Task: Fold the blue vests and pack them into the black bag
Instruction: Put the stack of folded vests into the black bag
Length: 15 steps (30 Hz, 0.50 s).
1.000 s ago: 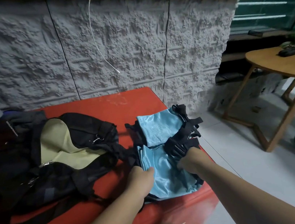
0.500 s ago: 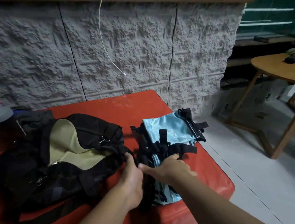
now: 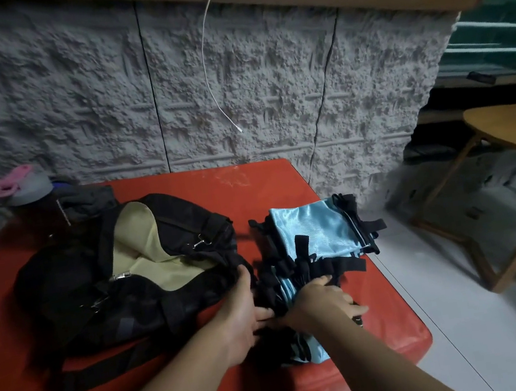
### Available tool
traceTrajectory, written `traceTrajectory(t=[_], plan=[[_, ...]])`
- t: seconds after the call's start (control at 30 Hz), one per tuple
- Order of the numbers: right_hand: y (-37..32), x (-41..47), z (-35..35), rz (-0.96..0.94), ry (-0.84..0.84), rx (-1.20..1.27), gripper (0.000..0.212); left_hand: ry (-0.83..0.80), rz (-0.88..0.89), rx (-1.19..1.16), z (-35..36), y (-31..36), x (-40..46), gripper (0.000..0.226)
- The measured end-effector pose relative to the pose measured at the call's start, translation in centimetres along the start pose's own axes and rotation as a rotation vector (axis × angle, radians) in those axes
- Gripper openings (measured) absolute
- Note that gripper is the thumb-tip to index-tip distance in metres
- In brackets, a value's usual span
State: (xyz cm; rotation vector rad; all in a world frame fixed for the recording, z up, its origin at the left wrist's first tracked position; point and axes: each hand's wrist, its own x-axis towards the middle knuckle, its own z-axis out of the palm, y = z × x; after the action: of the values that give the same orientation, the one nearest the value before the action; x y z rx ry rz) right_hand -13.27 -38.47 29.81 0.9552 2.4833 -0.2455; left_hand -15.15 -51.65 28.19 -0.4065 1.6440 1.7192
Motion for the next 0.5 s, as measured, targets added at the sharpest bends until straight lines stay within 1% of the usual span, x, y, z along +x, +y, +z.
traceTrajectory(t=[0.07, 0.1, 0.13, 0.2, 0.23, 0.27, 0.3, 0.37, 0.43, 0.5], plan=[[-0.5, -0.1, 0.6, 0.016, -0.008, -0.028, 0.172, 0.038, 0.007, 0.032, -0.1, -0.1, 0.1, 0.095], [-0.8, -0.1, 0.9, 0.026, 0.009, -0.043, 0.173, 0.042, 0.017, 0.045, -0.3, -0.3, 0.4, 0.099], [-1.0, -0.1, 1.3, 0.034, 0.043, -0.057, 0.168, 0.031, 0.035, 0.067, -0.4, -0.3, 0.3, 0.107], [-1.2, -0.2, 1.7, 0.032, 0.113, -0.078, 0.145, -0.009, 0.036, 0.073, -0.6, -0.1, -0.2, 0.120], [-1.2, -0.3, 1.8, 0.026, 0.139, -0.075, 0.134, -0.031, 0.034, 0.056, -0.8, 0.0, -0.7, 0.117], [-1.3, -0.4, 1.7, 0.022, 0.161, -0.060, 0.127, -0.054, 0.043, 0.051, -1.1, 0.1, -1.4, 0.106], [-1.2, -0.5, 1.6, 0.020, 0.180, -0.038, 0.122, -0.078, 0.058, 0.053, -1.6, 0.3, -2.1, 0.096], [-0.9, -0.3, 1.5, 0.006, 0.224, 0.017, 0.111, -0.068, 0.091, 0.092, -2.6, 0.9, -3.5, 0.080], [-0.5, -0.4, 1.3, -0.019, 0.260, 0.050, 0.097, -0.006, 0.167, 0.197, -4.0, 2.0, -5.4, 0.065], [0.1, -0.4, 1.3, -0.068, 0.302, 0.061, 0.078, 0.138, 0.297, 0.379, -6.0, 3.0, -6.6, 0.048]])
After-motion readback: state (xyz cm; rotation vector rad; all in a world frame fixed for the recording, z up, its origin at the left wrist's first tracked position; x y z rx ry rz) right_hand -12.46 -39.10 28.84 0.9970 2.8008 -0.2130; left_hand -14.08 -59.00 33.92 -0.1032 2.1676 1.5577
